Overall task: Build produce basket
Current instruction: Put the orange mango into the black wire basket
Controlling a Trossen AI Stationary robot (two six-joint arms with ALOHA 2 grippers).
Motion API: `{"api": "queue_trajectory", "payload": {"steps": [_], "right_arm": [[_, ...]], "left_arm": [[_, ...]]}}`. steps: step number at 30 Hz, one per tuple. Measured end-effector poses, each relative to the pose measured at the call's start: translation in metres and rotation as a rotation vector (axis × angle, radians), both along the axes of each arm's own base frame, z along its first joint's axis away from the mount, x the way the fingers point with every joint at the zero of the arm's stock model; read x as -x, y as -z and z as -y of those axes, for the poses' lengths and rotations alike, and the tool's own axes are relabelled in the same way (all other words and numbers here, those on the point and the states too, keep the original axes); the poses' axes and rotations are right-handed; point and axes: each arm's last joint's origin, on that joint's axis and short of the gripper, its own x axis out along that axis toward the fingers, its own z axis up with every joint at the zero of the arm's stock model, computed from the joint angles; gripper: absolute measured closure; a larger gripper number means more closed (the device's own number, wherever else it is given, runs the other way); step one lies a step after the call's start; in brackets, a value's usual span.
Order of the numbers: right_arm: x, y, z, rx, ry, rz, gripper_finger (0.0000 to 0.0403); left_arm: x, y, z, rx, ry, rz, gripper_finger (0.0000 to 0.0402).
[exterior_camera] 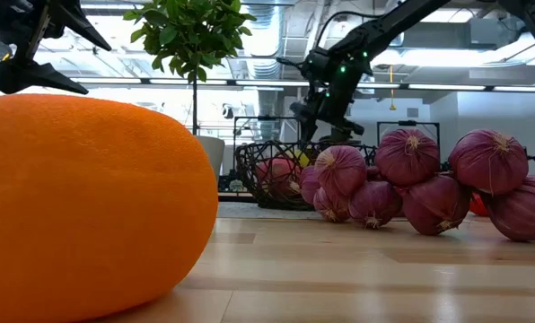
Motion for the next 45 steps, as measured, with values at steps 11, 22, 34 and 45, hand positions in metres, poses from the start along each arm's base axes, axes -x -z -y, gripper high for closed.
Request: {"api": "queue_trajectory", "payload": {"steps": [11,22,34,45], "right_arm": [[0.031,-0.067,-0.047,-0.144,-0.29,-0.339,0.0051],[0.115,-0.062,-0.127,-0.183,-0.1,-0.471,0.0069],[0.172,0.032,-0.153,-0.299,0.578,-0.239,0.0074],[0.191,0.064,-0.146,-0.334,0.847,-0.221,0.0078]], "left_arm": [[0.0,0.0,0.0,-0.002,0.007,-0.007,0.0038],[0.001,0.001,0.0,-0.02,0.016,-0.023,0.0038],[0.001,0.0,-0.001,-0.024,-0.001,-0.011,0.0038],[0.001,0.001,0.0,-0.006,0.003,-0.01,0.0038]]}}
